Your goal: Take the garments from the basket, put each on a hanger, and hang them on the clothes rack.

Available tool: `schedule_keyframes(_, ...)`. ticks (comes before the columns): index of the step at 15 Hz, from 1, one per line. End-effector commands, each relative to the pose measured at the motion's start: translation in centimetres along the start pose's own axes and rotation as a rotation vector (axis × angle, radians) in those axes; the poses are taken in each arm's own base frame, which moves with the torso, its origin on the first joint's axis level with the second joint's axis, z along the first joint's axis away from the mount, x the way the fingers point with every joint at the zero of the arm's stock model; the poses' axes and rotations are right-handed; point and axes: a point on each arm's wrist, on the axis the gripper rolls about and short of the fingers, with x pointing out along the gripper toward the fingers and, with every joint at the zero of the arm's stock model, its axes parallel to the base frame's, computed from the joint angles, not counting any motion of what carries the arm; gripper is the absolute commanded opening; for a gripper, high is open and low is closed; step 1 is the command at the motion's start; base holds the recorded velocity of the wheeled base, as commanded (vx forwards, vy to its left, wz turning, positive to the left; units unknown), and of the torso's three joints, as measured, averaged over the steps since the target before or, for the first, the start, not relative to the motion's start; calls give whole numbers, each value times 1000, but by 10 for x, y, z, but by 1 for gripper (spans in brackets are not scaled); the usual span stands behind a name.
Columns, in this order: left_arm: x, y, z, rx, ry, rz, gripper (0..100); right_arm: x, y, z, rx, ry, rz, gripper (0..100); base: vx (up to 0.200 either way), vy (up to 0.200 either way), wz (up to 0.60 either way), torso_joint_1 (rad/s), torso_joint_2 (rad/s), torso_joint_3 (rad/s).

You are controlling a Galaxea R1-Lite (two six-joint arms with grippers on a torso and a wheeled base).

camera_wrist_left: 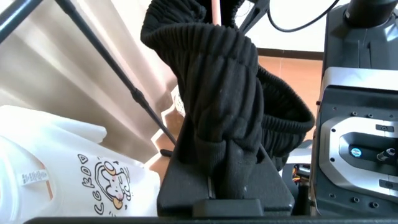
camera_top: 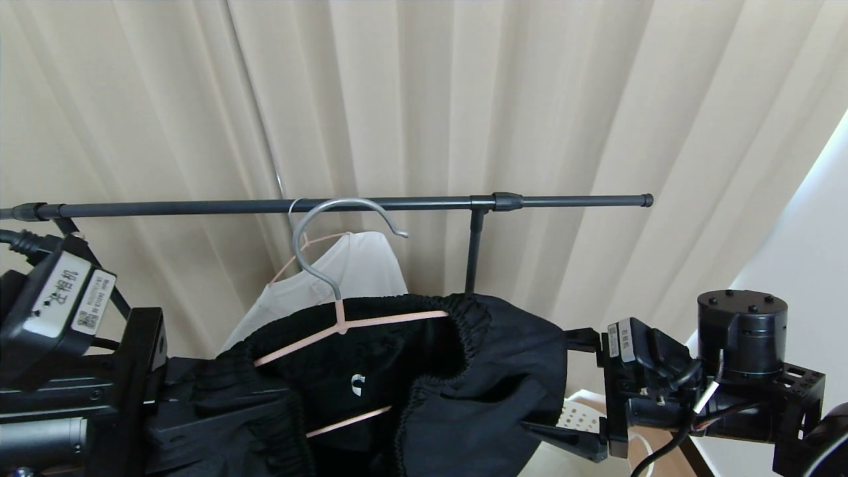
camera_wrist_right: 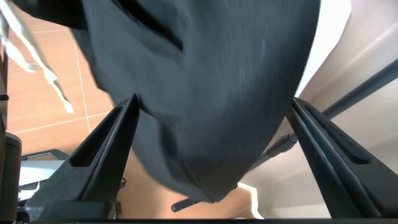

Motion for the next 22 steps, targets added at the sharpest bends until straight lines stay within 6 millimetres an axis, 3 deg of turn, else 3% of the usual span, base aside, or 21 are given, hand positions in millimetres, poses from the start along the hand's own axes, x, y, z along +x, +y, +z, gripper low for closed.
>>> schedule_keyframes(1, -6, -4, 3, 5, -18, 12, 0, 5, -2, -6, 17, 18, 8, 100, 0, 0, 0, 0, 0, 0)
schedule_keyframes(7, -14, -9, 8, -28, -46, 27, 0, 7, -4, -9, 26, 27, 8, 100, 0, 0, 0, 0, 0, 0)
schedule_keyframes(8, -16, -10, 9, -43, -51, 29, 0, 8, -5, -9, 25, 26, 6, 0, 0, 0, 0, 0, 0, 0)
schedule_keyframes(22, -36, -24, 12, -77, -97, 84, 0, 11, -26, -28, 77, 66, -42, 0, 0, 0, 0, 0, 0, 0)
